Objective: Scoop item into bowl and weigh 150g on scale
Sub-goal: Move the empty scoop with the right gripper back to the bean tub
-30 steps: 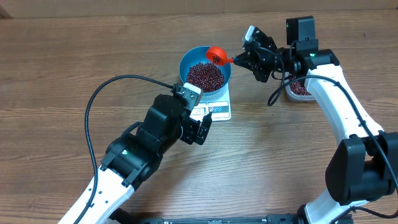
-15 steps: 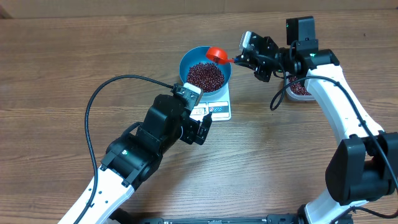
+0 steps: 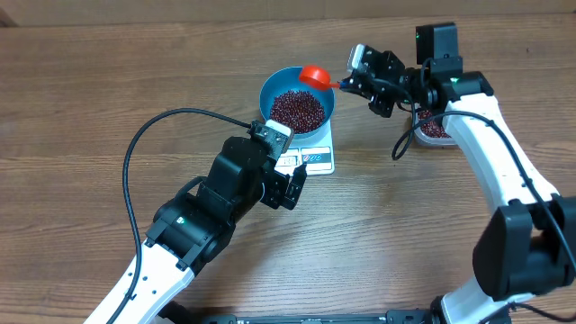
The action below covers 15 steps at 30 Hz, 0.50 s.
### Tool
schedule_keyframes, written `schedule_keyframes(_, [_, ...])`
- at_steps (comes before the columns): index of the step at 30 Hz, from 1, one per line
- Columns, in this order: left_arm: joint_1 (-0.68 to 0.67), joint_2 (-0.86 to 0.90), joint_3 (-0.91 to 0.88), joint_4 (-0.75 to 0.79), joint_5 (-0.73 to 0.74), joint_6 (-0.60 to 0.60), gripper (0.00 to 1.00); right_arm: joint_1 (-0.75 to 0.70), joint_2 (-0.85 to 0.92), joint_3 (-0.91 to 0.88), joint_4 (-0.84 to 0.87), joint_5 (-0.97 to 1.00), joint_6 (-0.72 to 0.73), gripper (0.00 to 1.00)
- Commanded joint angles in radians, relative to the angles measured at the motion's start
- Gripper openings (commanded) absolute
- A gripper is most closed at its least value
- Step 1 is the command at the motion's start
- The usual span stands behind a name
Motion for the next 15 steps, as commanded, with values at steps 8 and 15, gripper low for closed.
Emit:
schedule_keyframes(8, [0.004, -0.002, -0.006, 0.000, -0.003, 0.014, 0.99, -0.074, -0.184, 0.020, -0.028, 0.416, 0.491, 0.04])
schedule_keyframes(15, [0.004, -0.002, -0.006, 0.000, -0.003, 0.015, 0.99, -0.183, -0.187, 0.020, -0.182, 0.627, 0.620, 0.04])
